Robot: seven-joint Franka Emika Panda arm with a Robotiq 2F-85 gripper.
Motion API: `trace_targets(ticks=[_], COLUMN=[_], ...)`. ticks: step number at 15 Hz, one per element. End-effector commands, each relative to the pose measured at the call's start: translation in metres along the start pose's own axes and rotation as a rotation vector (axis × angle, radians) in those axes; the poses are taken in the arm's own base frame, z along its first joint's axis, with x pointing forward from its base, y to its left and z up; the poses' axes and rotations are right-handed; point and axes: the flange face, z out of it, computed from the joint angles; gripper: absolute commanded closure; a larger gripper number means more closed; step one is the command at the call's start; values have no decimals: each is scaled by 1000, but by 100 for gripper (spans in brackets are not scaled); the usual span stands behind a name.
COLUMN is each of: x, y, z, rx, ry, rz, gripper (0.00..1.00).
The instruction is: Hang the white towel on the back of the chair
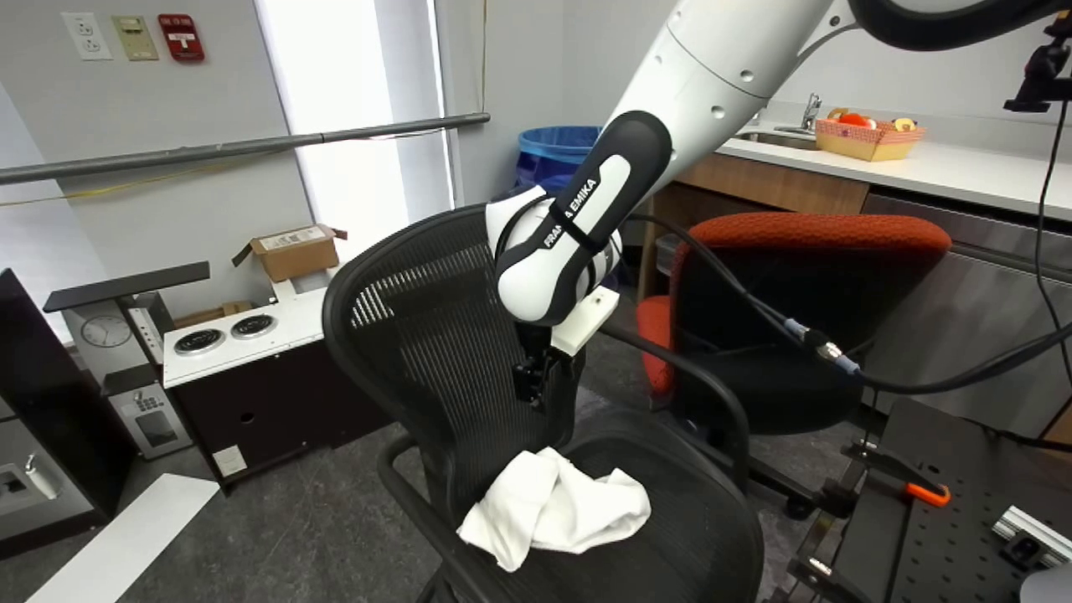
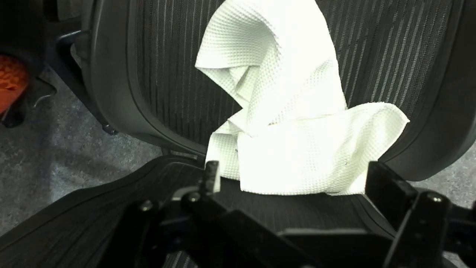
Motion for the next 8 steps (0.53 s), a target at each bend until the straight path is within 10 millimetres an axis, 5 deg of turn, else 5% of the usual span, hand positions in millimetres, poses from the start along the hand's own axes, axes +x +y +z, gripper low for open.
trace_targets(ticks=[1,5,8], x=[1,1,10], y=[0,0,2], z=[0,0,30], rx=[0,0,15], ry=[-1,-1,-32], rz=[0,0,2], gripper=[0,0,0])
